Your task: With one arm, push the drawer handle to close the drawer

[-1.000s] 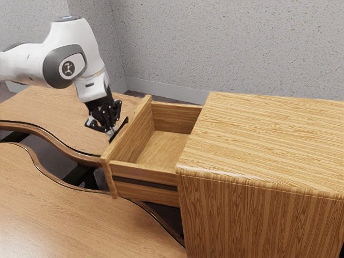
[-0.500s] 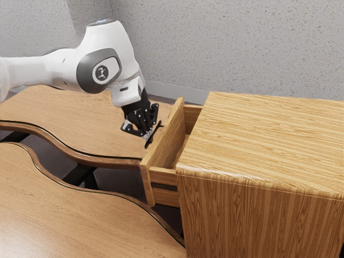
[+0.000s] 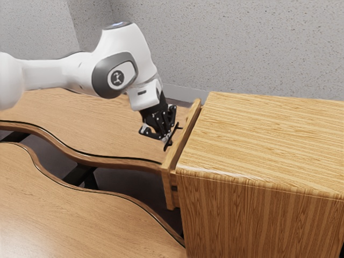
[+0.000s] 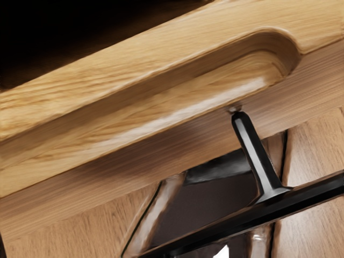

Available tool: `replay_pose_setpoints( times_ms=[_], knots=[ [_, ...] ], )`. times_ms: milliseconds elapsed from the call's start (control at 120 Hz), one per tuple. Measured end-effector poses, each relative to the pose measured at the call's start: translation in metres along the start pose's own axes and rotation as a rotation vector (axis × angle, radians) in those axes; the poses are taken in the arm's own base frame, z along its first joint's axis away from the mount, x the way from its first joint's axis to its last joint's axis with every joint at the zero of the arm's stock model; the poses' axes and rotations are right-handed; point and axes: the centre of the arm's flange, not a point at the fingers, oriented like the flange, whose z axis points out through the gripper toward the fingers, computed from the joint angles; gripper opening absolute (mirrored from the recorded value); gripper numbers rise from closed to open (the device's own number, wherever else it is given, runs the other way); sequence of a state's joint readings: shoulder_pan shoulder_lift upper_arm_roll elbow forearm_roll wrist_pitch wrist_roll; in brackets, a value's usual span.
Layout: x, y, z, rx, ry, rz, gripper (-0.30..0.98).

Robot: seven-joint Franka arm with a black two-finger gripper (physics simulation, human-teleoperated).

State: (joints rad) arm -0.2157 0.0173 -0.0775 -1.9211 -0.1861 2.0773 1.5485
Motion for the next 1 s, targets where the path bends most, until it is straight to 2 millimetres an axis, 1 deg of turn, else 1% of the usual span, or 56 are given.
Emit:
replay_pose_setpoints(
  times_ms=[75,150,233,267,292,383,400,442,492,567,608,642,683,750,783,808,833,867,917,958,1000],
  knots=[
    [0.004,-0.003,0.004,0.003,0.005,-0.003,-0.11],
    [0.011,-0.005,0.005,0.007,0.011,-0.002,-0.09],
    [0.024,-0.005,0.005,0.011,0.017,0.009,-0.05],
    [0.031,-0.004,0.006,0.012,0.019,0.017,-0.08],
    [0.036,-0.003,0.007,0.012,0.021,0.022,-0.06],
    [0.036,-0.003,0.006,0.017,0.024,0.012,-0.07],
    [0.036,-0.002,0.005,0.018,0.024,0.011,-0.06],
    [0.035,0.002,-0.001,0.025,0.025,0.006,0.01],
    [0.036,0.009,-0.015,0.039,0.024,0.002,-0.06],
    [0.034,0.017,-0.033,0.036,0.012,-0.008,-0.09],
    [0.02,0.016,-0.043,0.028,0.003,-0.045,-0.1],
    [0.001,0.011,-0.055,0.03,-0.013,-0.092,-0.08],
    [-0.027,0.002,-0.079,0.048,-0.033,-0.167,-0.04],
    [-0.072,-0.006,-0.119,0.071,-0.063,-0.306,0.11],
    [-0.093,-0.006,-0.135,0.077,-0.084,-0.382,0.18],
    [-0.106,-0.006,-0.15,0.086,-0.104,-0.443,0.24],
    [-0.119,-0.004,-0.16,0.087,-0.122,-0.503,0.29],
    [-0.134,-0.001,-0.167,0.08,-0.142,-0.579,0.35],
    [-0.151,0.005,-0.172,0.064,-0.166,-0.683,0.42],
    [-0.161,0.01,-0.173,0.051,-0.181,-0.758,0.47],
    [-0.167,0.013,-0.174,0.04,-0.193,-0.822,0.51]
  ],
)
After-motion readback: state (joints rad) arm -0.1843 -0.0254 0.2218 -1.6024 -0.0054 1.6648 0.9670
